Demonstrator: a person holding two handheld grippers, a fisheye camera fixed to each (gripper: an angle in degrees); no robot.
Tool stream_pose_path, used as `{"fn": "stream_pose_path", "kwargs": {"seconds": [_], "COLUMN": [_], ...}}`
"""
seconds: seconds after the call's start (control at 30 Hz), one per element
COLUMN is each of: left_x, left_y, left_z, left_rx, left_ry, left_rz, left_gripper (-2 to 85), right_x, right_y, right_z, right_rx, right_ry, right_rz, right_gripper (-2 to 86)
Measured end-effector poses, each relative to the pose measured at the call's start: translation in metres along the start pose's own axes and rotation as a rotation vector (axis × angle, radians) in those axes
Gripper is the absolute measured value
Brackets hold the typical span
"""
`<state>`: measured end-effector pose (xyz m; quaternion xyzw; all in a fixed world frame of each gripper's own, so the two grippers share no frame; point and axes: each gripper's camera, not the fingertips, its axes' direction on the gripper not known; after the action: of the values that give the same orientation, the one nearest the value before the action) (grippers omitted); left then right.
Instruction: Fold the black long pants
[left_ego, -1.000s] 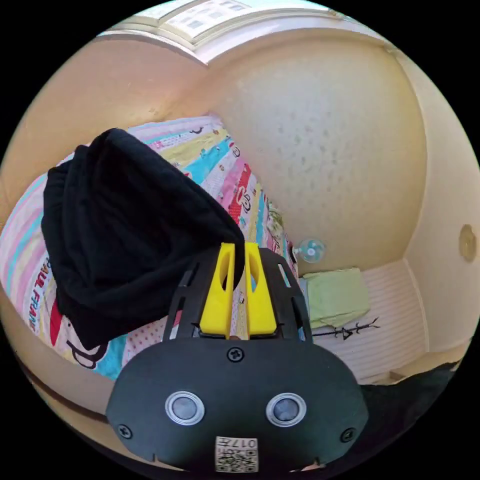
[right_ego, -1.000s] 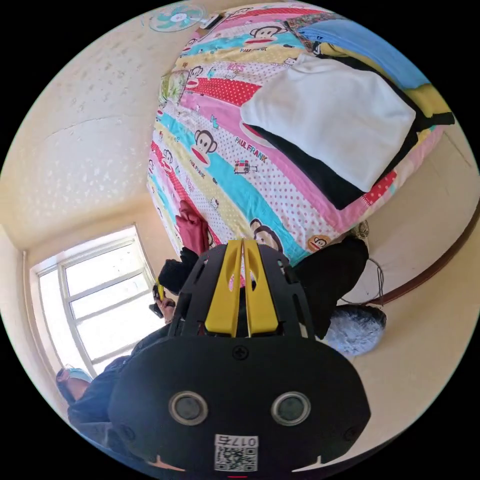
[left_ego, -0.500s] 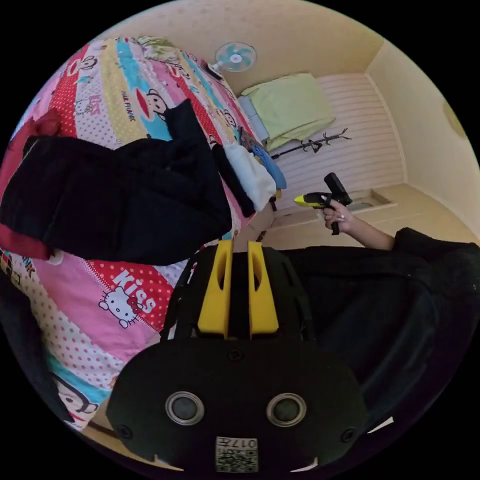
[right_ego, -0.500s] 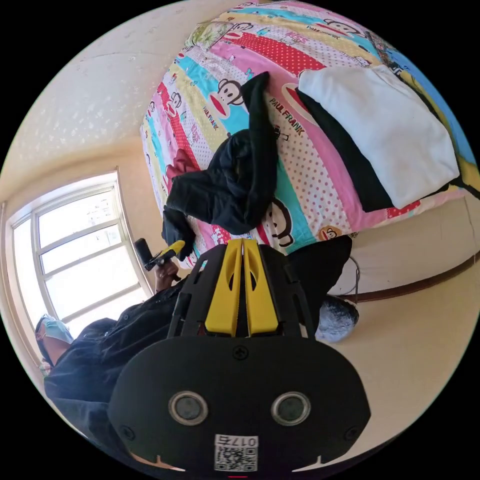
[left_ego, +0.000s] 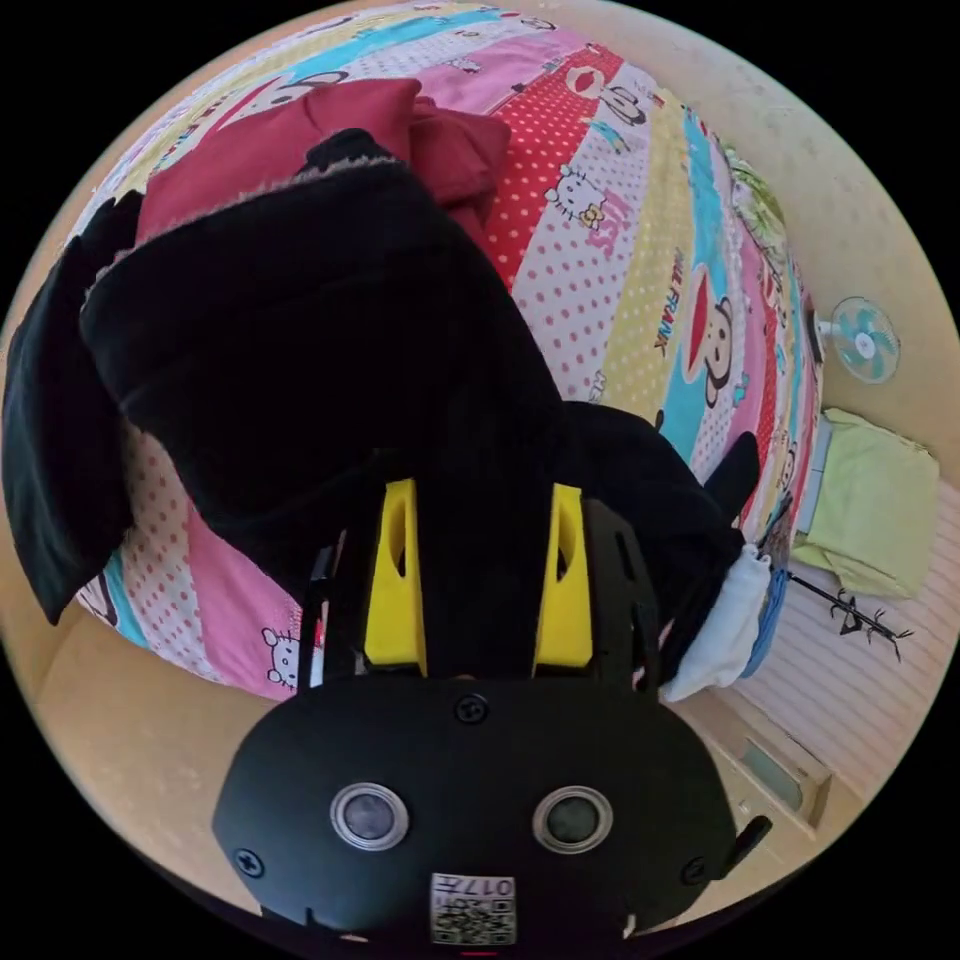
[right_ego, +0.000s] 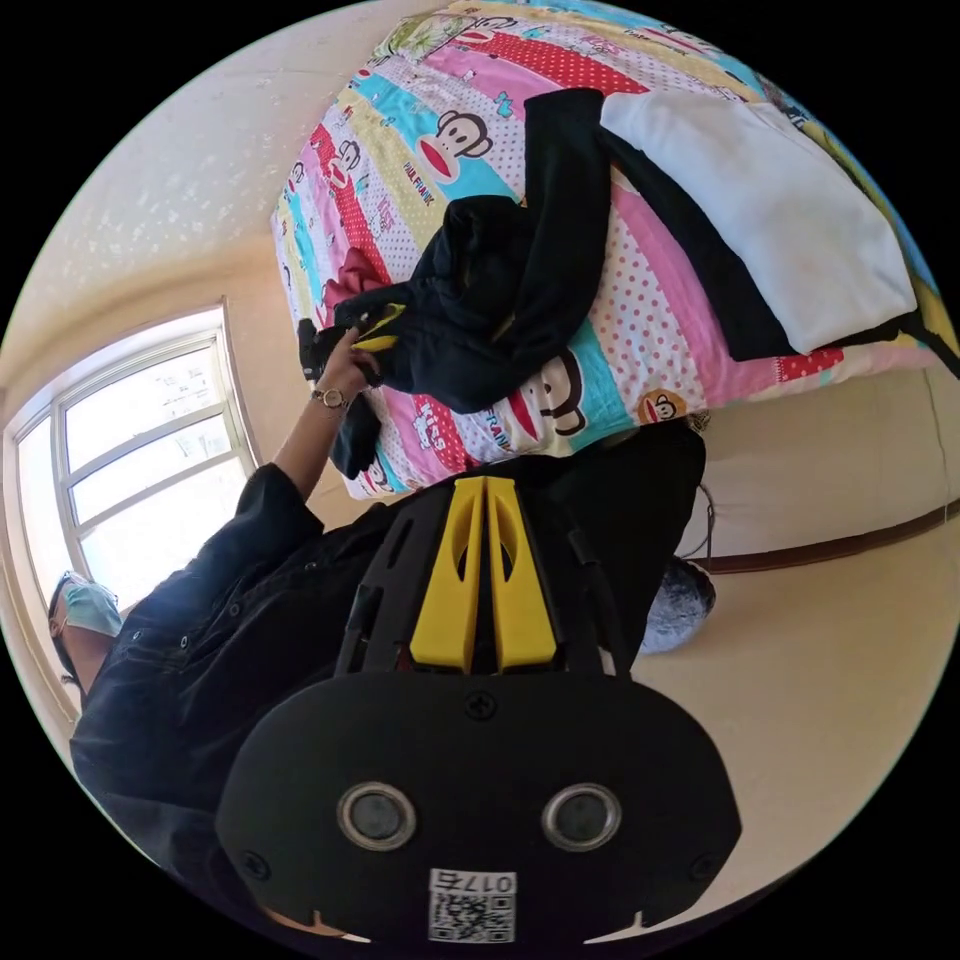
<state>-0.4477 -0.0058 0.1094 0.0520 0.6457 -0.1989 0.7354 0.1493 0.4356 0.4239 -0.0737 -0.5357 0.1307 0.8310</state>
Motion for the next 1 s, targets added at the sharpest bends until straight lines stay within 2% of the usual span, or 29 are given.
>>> {"fn": "stream_pose_path", "kwargs": {"seconds": [0.07,0.13,0.23,0.37,0.4,0.47,0.53,0.63,0.7,0.8,1.0], "left_x": [0.002,-0.006,-0.036,-0.153,-0.186,-0.23,-0.275,-0.352,-0.394,-0.405,-0.375], "left_y": [-0.013,-0.026,-0.036,0.009,0.036,0.083,0.127,0.192,0.228,0.231,0.17], "left_z": [0.008,0.002,-0.013,-0.042,-0.057,-0.081,-0.094,-0.075,-0.037,-0.007,-0.018], "left_rx": [-0.006,-0.034,-0.039,0.138,0.212,0.303,0.35,0.386,0.384,0.362,0.462], "left_ry": [-0.074,-0.041,0.075,0.739,0.839,0.852,0.826,0.83,0.93,1.085,1.032], "left_rz": [0.0,-0.012,0.084,0.143,0.18,0.208,0.133,-0.225,-0.499,-0.607,-0.681], "left_gripper": [12.3,11.5,7.8,5.0,4.9,4.8,5.0,5.4,8.5,14.5,17.2], "right_x": [0.004,0.009,0.016,0.008,0.004,-0.018,-0.037,-0.072,-0.099,-0.154,-0.267], "right_y": [0.016,0.026,0.032,0.011,0.006,-0.016,-0.036,-0.076,-0.097,-0.129,-0.183], "right_z": [-0.01,-0.022,-0.043,-0.049,-0.048,-0.038,-0.024,0.015,0.044,0.095,0.215], "right_rx": [0.015,0.039,0.099,0.064,0.05,-0.021,-0.084,-0.222,-0.296,-0.37,-0.396], "right_ry": [-0.003,-0.006,-0.061,-0.029,-0.008,0.101,0.162,0.212,0.232,0.311,0.525], "right_rz": [-0.005,-0.011,-0.049,-0.137,-0.156,-0.236,-0.314,-0.43,-0.504,-0.616,-0.878], "right_gripper": [0.4,0.4,0.4,0.5,0.5,0.6,0.9,1.7,2.7,6.3,13.8]}}
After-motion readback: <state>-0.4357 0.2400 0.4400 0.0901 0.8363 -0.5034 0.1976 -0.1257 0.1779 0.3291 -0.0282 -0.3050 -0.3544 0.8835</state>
